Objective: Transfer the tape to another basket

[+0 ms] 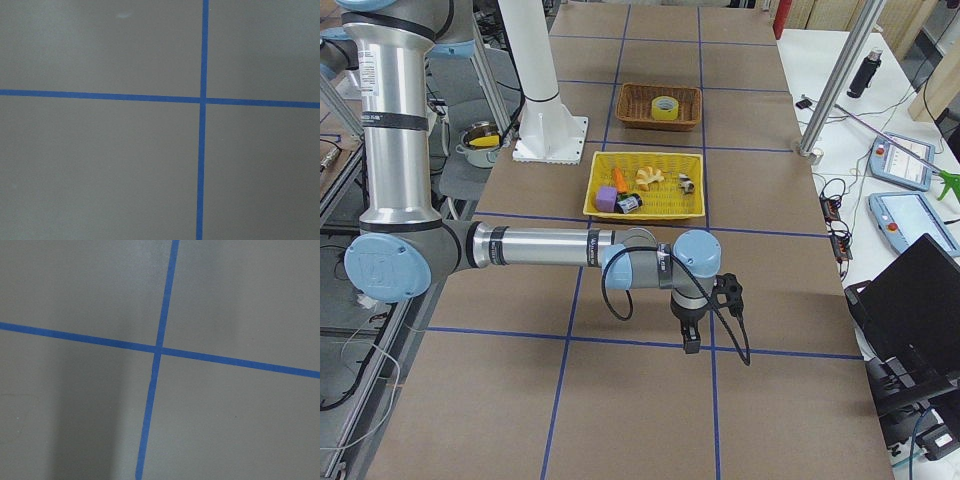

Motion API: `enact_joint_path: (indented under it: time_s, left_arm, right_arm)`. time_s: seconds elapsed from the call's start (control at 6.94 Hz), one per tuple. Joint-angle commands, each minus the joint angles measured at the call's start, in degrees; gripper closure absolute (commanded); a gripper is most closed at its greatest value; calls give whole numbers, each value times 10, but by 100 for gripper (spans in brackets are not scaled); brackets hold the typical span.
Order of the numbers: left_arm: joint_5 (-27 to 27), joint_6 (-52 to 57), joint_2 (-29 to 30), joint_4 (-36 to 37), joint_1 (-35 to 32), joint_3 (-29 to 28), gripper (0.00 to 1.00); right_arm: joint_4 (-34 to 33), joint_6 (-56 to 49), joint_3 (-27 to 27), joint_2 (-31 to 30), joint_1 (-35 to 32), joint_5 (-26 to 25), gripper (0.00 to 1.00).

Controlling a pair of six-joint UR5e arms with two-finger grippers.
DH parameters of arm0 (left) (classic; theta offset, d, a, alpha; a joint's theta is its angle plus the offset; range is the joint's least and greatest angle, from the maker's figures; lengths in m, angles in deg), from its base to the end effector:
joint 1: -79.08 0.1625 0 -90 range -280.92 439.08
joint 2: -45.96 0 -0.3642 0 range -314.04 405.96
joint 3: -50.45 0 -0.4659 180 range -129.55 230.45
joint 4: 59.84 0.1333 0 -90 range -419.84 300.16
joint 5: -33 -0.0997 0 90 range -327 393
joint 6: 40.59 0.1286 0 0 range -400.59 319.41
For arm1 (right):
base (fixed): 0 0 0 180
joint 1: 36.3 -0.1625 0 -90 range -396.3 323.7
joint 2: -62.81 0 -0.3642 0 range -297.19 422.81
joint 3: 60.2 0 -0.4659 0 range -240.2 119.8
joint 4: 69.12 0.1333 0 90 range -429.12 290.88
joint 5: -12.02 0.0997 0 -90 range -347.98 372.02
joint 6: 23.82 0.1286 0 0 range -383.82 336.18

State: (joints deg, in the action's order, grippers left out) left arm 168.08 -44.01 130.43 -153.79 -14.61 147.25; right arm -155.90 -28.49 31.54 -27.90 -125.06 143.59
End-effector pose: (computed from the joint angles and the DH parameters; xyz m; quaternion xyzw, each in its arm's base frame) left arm -0.0768 -0.5344 0.5960 0.0430 0.3828 -0.0398 0.9220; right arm 0.0357 -0.5688 0.6069 0.0453 -0.3534 -0.0613 0.9324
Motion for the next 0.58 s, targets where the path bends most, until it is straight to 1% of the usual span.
enact_joint_path:
  time_s: [0.0, 0.43]
  left_arm:
    - [0, 0, 0, 0, 0, 0, 1]
    - [0, 0, 0, 0, 1, 0, 1]
  right_arm:
    - [-1, 1, 0, 1, 0, 0, 0]
    - [0, -1, -2, -3, -1, 1, 0]
